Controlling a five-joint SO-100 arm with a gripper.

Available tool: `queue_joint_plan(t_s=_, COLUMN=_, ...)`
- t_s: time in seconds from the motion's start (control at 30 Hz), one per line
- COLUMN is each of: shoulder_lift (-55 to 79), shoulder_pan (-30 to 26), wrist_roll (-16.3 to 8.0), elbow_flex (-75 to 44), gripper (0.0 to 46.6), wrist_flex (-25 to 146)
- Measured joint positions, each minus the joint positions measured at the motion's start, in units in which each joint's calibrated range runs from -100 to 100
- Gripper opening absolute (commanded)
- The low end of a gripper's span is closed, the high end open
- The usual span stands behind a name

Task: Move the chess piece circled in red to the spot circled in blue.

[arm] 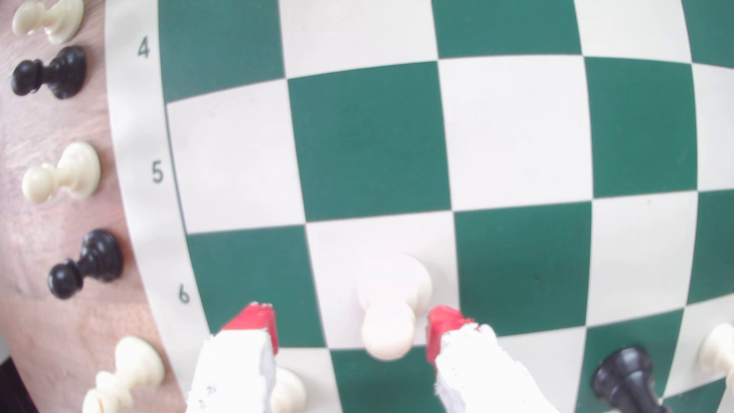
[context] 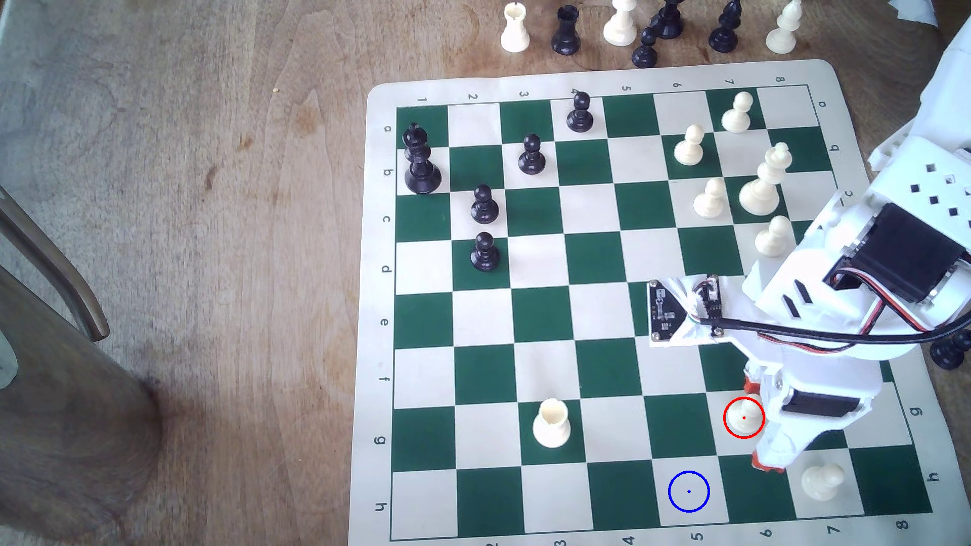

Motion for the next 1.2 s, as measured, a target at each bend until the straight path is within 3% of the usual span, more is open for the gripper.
queue_joint_plan(t_s=0.43, shoulder_lift=0.0, shoulder_pan=1.03, wrist_roll=0.39, elbow_flex=2.35, gripper=13.7, wrist_flex=-3.43)
queue_joint_plan(t_s=0.47, shoulder_lift=0.0, shoulder_pan=1.03, wrist_roll=0.39, elbow_flex=2.35, gripper=12.2, wrist_flex=-3.43)
queue_joint_plan(t_s=0.57, shoulder_lift=0.0, shoulder_pan=1.11, wrist_roll=0.39, elbow_flex=2.35, gripper=0.6, wrist_flex=-3.43)
queue_joint_plan(t_s=0.93, shoulder_lift=-0.59, shoulder_pan=1.55, wrist_roll=0.39, elbow_flex=3.07, gripper=0.2, wrist_flex=-4.14)
queue_joint_plan(t_s=1.2, shoulder_lift=-6.79, shoulder_pan=3.39, wrist_roll=1.81, elbow_flex=2.71, gripper=0.2, wrist_flex=-0.8)
